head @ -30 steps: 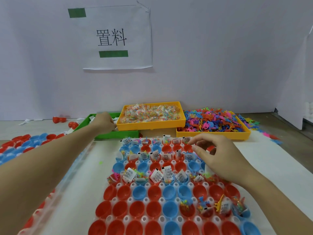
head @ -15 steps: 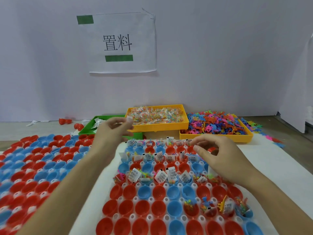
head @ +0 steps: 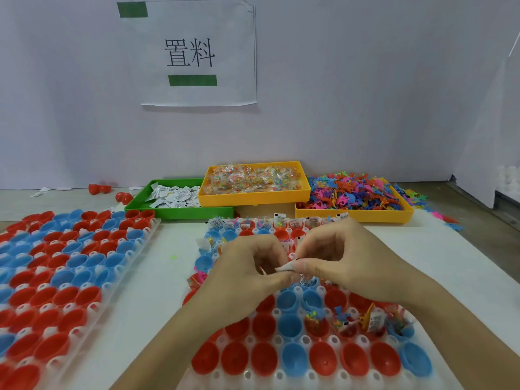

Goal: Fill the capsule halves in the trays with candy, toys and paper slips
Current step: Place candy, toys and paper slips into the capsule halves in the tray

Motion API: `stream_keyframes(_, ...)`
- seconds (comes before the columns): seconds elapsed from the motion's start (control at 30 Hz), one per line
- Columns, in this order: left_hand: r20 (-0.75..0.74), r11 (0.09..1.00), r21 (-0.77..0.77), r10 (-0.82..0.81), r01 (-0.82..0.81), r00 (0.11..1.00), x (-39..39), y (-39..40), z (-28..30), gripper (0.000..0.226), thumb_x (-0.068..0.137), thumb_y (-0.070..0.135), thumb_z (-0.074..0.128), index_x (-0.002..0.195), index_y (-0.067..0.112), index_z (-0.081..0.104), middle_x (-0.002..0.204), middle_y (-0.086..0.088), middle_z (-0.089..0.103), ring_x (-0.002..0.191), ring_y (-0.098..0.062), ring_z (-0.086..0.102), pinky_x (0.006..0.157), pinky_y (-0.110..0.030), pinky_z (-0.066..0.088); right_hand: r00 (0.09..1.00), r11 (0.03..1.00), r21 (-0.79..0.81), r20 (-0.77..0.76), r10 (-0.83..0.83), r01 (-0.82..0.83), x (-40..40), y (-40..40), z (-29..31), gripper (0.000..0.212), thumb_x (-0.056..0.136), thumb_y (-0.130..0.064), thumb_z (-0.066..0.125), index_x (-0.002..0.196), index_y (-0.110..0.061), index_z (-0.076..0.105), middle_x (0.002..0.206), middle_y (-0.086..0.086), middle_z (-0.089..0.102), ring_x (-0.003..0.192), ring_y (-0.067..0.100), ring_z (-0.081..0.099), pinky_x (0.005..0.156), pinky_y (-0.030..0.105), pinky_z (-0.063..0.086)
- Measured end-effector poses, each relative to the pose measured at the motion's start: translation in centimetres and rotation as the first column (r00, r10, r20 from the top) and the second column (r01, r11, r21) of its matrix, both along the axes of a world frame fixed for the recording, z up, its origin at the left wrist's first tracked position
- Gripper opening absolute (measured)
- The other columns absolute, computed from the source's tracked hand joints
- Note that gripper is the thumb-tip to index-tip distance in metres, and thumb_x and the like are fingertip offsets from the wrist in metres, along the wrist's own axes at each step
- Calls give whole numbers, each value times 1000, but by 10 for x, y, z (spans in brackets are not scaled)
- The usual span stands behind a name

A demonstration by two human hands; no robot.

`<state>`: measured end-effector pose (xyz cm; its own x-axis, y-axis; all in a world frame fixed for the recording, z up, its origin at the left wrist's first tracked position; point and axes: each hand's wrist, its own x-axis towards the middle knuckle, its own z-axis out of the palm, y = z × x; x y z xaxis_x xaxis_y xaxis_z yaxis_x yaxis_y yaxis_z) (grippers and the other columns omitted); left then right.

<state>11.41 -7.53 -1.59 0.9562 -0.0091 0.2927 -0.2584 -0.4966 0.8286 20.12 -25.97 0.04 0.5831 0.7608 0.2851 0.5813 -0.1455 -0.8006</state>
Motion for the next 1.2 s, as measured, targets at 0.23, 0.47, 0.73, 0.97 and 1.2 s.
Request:
stream_keyframes(0.23, 83, 994, 103, 12, -21, 996, -4, -5, 4, 7, 88, 28, 71, 82, 24, 74, 71, 9, 68, 65, -4, 60, 59, -15, 43, 1000, 1000, -7, 3, -16, 16, 1, -4, 3, 11, 88, -16, 75, 83, -25, 76, 83, -1, 75, 77, 14, 73, 72, 27, 60)
stream_keyframes(0.47, 41, 991, 131, -16, 11, 999, -5, -4, 4, 9, 88, 26, 72, 82, 21, 76, 69, 11, 68, 63, -3, 60, 56, -15, 43, 1000, 999, -34, 8, -13, 13, 1, -6, 7, 7, 85, -14, 77, 85, -21, 78, 84, -2, 75, 78, 16, 73, 73, 30, 61)
stream_keyframes(0.73, 144, 986, -78, 158, -148, 977, -3, 7, 9, 10, 91, 12, 66, 85, 12, 75, 80, 0, 72, 80, -16, 67, 76, -48, 54, 993, 952, -286, -52, 102, -112, -3, -15, 19, 8, 85, -16, 78, 82, -23, 79, 78, -6, 75, 72, 12, 72, 67, 20, 56)
stream_keyframes(0.97, 133, 983, -70, 181, -173, 974, -2, 8, 8, 11, 91, 9, 65, 86, 13, 74, 81, 1, 71, 82, -16, 66, 76, -51, 53, 992, 905, -407, -69, 106, -125, -8, -11, 17, 7, 85, -18, 78, 82, -25, 79, 78, -7, 75, 72, 11, 72, 67, 21, 58)
stream_keyframes(1.2, 129, 983, -73, 176, -168, 976, -2, 7, 8, 13, 91, 6, 64, 85, 12, 74, 81, 0, 71, 82, -17, 66, 73, -53, 50, 994, 884, -454, -54, 97, -111, -13, -11, 19, 7, 83, -18, 80, 80, -24, 78, 75, -8, 73, 66, 7, 68, 64, 22, 57)
